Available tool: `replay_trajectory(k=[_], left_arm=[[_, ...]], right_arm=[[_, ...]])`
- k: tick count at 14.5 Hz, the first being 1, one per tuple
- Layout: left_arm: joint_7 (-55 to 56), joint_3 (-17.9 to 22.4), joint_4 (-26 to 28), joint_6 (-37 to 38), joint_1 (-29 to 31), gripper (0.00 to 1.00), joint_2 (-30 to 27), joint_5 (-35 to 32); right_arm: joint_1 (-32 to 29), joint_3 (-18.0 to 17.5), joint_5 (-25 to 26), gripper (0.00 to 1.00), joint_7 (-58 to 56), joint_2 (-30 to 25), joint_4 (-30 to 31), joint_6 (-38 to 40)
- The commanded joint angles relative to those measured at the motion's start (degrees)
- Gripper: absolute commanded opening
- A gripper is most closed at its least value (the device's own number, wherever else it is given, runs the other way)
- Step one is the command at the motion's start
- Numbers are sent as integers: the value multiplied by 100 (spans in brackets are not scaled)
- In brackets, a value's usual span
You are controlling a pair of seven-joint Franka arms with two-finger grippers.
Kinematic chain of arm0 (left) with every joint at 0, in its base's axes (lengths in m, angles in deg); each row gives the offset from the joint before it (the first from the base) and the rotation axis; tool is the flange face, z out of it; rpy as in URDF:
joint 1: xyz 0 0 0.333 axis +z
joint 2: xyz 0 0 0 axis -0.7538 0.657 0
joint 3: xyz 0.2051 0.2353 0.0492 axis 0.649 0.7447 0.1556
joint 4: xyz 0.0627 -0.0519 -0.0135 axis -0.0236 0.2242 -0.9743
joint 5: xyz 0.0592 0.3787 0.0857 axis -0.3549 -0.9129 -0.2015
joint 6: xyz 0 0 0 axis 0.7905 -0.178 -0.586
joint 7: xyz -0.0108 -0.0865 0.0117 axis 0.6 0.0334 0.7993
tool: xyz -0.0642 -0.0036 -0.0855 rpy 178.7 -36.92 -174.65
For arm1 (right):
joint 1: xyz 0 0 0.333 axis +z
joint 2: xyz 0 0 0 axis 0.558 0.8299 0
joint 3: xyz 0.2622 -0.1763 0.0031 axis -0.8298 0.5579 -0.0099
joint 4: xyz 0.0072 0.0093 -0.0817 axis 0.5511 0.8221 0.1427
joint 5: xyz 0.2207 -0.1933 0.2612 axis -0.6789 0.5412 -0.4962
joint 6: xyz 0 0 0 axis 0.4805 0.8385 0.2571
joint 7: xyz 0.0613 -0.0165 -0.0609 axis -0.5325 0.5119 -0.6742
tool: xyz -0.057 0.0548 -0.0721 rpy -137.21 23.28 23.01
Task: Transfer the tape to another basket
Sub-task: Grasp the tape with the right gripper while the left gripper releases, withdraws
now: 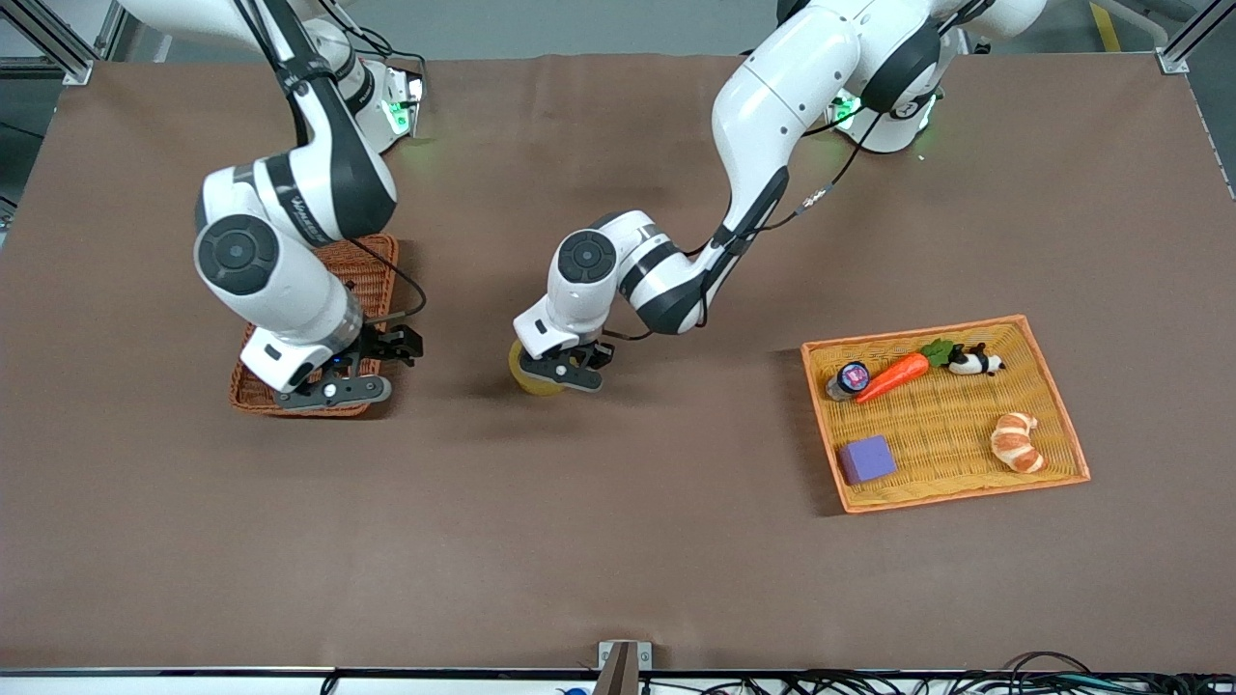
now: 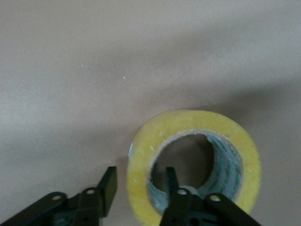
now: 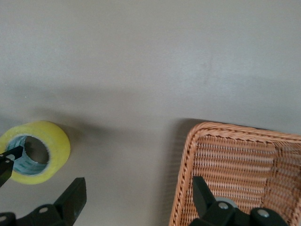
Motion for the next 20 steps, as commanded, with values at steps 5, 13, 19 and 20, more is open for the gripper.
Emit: replay_trajectory(k=[5,13,19,20], left_arm=[[-77,36,232,1488,535,100,-1245,-112],[-744,-52,2263,1587,1906,100,-3743,-33],[-1289,-35,2299,1990,2549,100,-4376,-33],[-1290,-43,2281,2166,2732,100,-4472,-25]], right_arm=[[606,29,-69,100,773,635,190,-793],[1276,29,-77,100,1277,1489,207,-1682],[1224,20,-86,100,1277,1682,251,-2059],[1232,20,-164,100,1294,1708,303,-2216]])
